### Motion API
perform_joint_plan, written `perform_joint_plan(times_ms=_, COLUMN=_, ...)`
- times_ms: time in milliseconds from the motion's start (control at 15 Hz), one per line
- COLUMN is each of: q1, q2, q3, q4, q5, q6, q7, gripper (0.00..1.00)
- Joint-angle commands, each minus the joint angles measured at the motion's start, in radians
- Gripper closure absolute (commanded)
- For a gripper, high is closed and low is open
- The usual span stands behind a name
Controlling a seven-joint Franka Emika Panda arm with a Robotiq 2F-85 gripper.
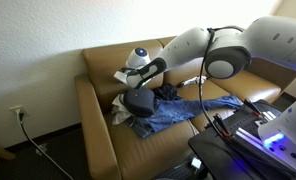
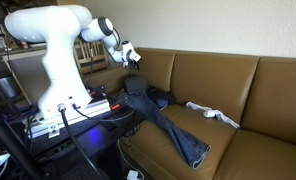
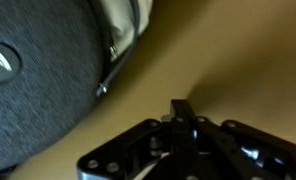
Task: Move the bag to the right
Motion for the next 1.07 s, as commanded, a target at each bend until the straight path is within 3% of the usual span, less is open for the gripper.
perform_joint_plan(times_ms=0, q1=-0.073, q2=-0.146, q3=0.073, q4=-0.165, q5=0.070, q6=0.109, q7=-0.027, gripper=1.00)
perform_joint_plan(times_ms=67, q1=-0.134, q2=-0.177, q3=0.185, q4=-0.184, q5=0.077, q6=0.094, q7=-0.114, gripper=0.74)
perform_joint_plan(times_ms=200, q1=-0.214, q2=-0.211, q3=0.337, q4=-0.210, q5=0.128, q6=0.030, q7=-0.249, gripper=0.68)
perform_joint_plan(times_ms=333, q1=-0.304, q2=-0.237, q3=0.463, q4=-0.246, q5=0.124, q6=-0.020, q7=-0.322, gripper=0.53)
perform_joint_plan(times_ms=533, q1=-0.317, q2=-0.271, q3=0.444, q4=-0.287, q5=0.108, q6=-0.124, q7=-0.283, gripper=0.30)
perform_joint_plan(times_ms=667, q1=-0.262, q2=-0.274, q3=0.358, q4=-0.278, q5=0.094, q6=-0.200, q7=-0.225, gripper=0.17)
perform_joint_plan(times_ms=800, q1=-0.215, q2=-0.246, q3=0.320, q4=-0.252, q5=0.066, q6=-0.217, q7=-0.193, gripper=0.03)
perform_joint_plan(times_ms=1000, q1=-0.119, q2=-0.192, q3=0.274, q4=-0.218, q5=0.012, q6=-0.186, q7=-0.142, gripper=0.00)
